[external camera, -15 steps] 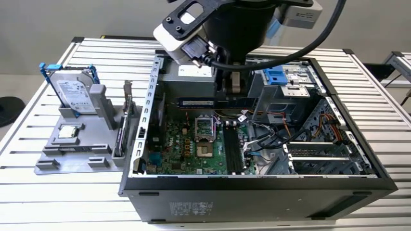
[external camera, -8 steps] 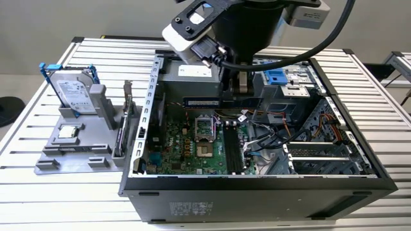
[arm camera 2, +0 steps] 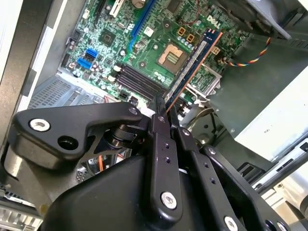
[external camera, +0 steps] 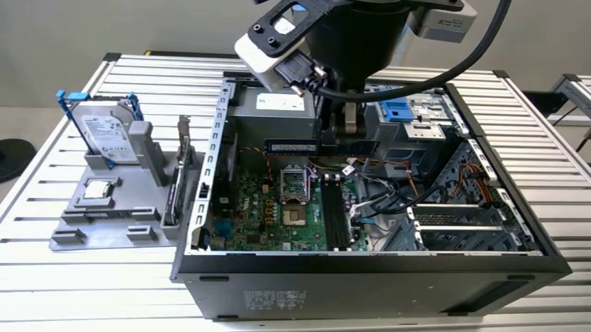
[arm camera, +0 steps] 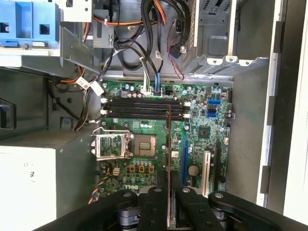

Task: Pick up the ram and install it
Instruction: 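Pick up the ram and move it above insertion slot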

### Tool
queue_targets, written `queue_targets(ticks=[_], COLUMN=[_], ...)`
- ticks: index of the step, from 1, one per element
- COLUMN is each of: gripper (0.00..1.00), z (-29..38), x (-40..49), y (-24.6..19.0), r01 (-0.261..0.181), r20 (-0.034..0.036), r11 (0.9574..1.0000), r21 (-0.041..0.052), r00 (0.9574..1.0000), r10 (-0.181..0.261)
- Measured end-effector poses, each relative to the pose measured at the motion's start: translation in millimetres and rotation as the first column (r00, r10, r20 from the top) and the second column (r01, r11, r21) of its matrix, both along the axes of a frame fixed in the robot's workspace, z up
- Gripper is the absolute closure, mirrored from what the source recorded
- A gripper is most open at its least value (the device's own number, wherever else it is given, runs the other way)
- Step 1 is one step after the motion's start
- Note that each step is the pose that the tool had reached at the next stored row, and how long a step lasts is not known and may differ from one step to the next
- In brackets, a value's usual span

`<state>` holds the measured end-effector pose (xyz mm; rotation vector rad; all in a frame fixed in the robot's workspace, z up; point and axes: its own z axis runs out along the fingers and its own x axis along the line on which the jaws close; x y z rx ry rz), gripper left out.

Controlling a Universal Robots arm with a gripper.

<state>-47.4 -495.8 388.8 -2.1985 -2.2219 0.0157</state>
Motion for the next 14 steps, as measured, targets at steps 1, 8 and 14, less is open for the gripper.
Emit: queue_targets(ticks=[1,8,14], gripper=[1.00,1.00,1.00], z=[0.0,0.0,0.1], x=[0.0,0.0,0.1], y=[0.0,0.0,1.1], r01=[0.001,0.002,0.002], r20=[0.0000,0.0000,-0.0001], r11=[1.0000,1.0000,1.0000], r21=[-0.0001,0.0000,-0.0002], r00=[1.0000,1.0000,1.0000], r10=[-0.001,-0.002,-0.002])
